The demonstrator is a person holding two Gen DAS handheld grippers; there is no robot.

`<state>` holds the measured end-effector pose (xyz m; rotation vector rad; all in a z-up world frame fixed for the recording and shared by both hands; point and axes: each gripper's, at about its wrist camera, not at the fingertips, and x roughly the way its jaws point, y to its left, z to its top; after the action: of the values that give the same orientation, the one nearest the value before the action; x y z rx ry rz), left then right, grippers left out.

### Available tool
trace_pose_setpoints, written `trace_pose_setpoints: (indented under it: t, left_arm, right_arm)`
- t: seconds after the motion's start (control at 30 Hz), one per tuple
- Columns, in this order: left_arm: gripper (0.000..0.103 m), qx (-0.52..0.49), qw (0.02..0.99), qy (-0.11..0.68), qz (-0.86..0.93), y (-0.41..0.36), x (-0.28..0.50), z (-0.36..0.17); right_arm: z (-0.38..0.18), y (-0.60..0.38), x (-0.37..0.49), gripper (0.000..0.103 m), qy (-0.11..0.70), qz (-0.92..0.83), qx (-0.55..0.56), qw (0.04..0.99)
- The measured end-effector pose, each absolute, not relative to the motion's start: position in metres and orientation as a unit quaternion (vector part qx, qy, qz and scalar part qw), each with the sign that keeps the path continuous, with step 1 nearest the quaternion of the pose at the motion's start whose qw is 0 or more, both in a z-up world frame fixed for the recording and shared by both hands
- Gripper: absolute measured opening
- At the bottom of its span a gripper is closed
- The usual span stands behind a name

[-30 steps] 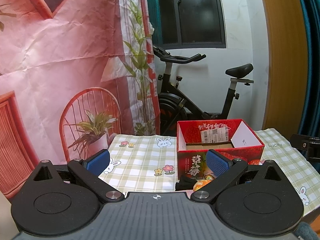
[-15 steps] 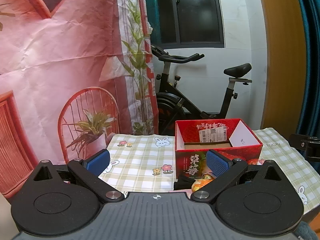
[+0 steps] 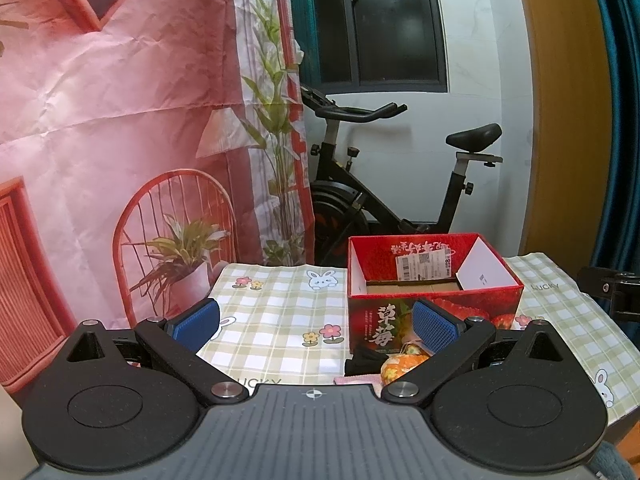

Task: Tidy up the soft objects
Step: 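Move both tools down toward the pile of soft items by the box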

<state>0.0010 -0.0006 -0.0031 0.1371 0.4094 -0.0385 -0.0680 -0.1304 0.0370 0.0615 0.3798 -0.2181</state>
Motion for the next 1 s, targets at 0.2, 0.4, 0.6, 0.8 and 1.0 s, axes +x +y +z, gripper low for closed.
trace_pose_setpoints:
  t: [0.2,0.4,0.6,0.8,1.0]
  left_arm:
    - [0.103,0.068,0.976,0.205,-0.020,-0.001,0.001,-0.005]
    - [0.103,0.067,0.976,0.206,-0.020,-0.001,0.002,-0.005]
    - [0.103,0.068,0.976,0.207,-0.024,-0.001,0.002,-0.007]
    - [0.103,0.061,0.975,0.214,-0.026,0.003,0.005,-0.009]
    - [0.103,0.044,0.974,0.219,-0.038,0.008,0.011,-0.016]
  right_arm:
    - [0.037,-0.129,-0.068,0.103,0.189,-0.109,0.030,0.975]
    - [0.036,-0.130,-0.068,0.103,0.189,-0.108,0.031,0.975]
    - [0.033,-0.131,-0.068,0.103,0.191,-0.108,0.031,0.975]
    - [0.032,-0.131,-0.068,0.103,0.190,-0.108,0.032,0.975]
    - [0.023,-0.135,-0.067,0.103,0.179,-0.096,0.049,0.978]
